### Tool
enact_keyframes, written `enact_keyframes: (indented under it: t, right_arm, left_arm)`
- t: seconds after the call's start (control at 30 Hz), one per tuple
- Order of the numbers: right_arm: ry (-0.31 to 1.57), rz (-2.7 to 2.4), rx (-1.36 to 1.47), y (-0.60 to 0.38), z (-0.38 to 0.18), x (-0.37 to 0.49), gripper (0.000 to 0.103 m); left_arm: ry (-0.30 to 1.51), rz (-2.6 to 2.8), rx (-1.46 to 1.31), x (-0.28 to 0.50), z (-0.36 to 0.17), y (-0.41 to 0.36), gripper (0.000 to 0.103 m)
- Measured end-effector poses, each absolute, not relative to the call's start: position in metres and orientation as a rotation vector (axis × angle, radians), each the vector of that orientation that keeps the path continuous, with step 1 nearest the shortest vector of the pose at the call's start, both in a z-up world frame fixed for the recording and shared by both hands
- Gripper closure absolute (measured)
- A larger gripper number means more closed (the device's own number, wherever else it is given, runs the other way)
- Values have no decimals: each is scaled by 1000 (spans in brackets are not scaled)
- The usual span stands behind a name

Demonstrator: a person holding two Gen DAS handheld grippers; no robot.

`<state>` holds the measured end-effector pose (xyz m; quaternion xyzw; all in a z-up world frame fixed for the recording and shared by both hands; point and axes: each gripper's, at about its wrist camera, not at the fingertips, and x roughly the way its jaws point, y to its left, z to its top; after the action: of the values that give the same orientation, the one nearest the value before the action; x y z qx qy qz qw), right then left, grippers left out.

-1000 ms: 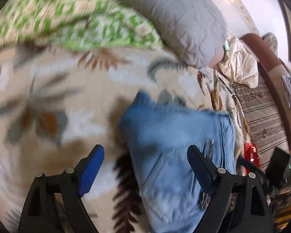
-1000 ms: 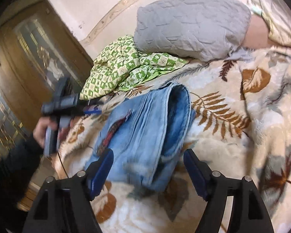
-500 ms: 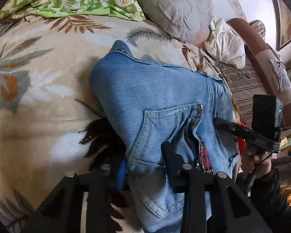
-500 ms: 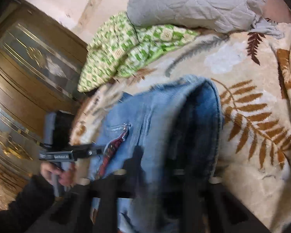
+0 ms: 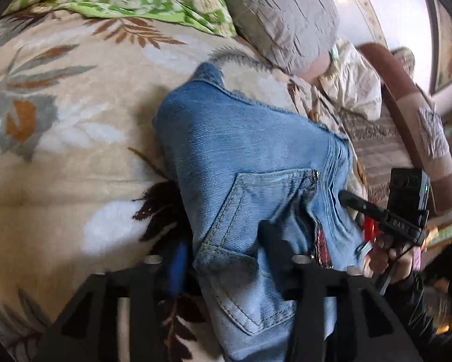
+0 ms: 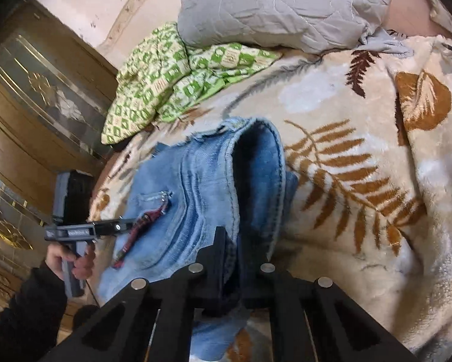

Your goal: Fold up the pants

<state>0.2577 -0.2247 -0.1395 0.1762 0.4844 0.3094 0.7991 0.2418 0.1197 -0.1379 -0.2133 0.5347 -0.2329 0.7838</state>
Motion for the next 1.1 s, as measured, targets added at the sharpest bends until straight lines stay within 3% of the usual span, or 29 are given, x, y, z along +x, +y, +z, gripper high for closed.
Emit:
enact_keyframes:
  t: [0.03,0.07,0.17,0.2,0.23,0.27,0.3,0.57,0.63,0.67,0.7,0.73,0.83,0.9,1.1]
  right_arm:
    - [1043,665,402,-229,-137,257,94]
    - [1044,668,416,-232,-134,254,94]
    - [1053,652,402,-237,-125,243,85]
    - [1064,650,391,-238,-123,237,60]
    - [1076,657,389,-238,-123,230,15]
    - [1076,656,389,-238,-122,223,2]
    - [1059,658,389,-238,-121,215,0]
    - [1059,704,408,-220,-132,191,4]
    - [1092,675,410,-215,-142,193,29]
    - [1107,665,419,-213,-147,195,34]
    - [1115,656,416,-212,-152,195,41]
    - [1111,652,404,-210,-153,195,47]
    - [1091,648,337,-207,-152,192,58]
    - [1082,647,315,-208,-152,191,64]
    - [1057,668,383,-220,-166,187,64]
  left_arm:
    - [1139,-485,-469,237,-133,123,25]
    - [1122,-476,-478,234,-129,124,20]
    - [1090,-492,-486,215,-117,128,15]
    - [1093,-498,-480,210,-115,127,12]
    - [1098,-501,-470,203,-115,126,7]
    - [1105,-500,-458,196,-116,125,7]
    - [1112,-498,-449,192,-117,123,7]
    - [1112,-493,-414,170,-131,101,7]
    - [1106,-507,-431,167,-132,96,7]
    - [1107,-516,-435,166,-133,92,7]
    - [1107,-520,-420,165,-134,89,14]
    - [1110,-529,-385,163,-134,84,42]
    - [1108,-527,-318,161,-132,79,64]
    - [1121,-533,-338,164,-133,84,67]
    - [1127,-578,-416,168,-147,95,67]
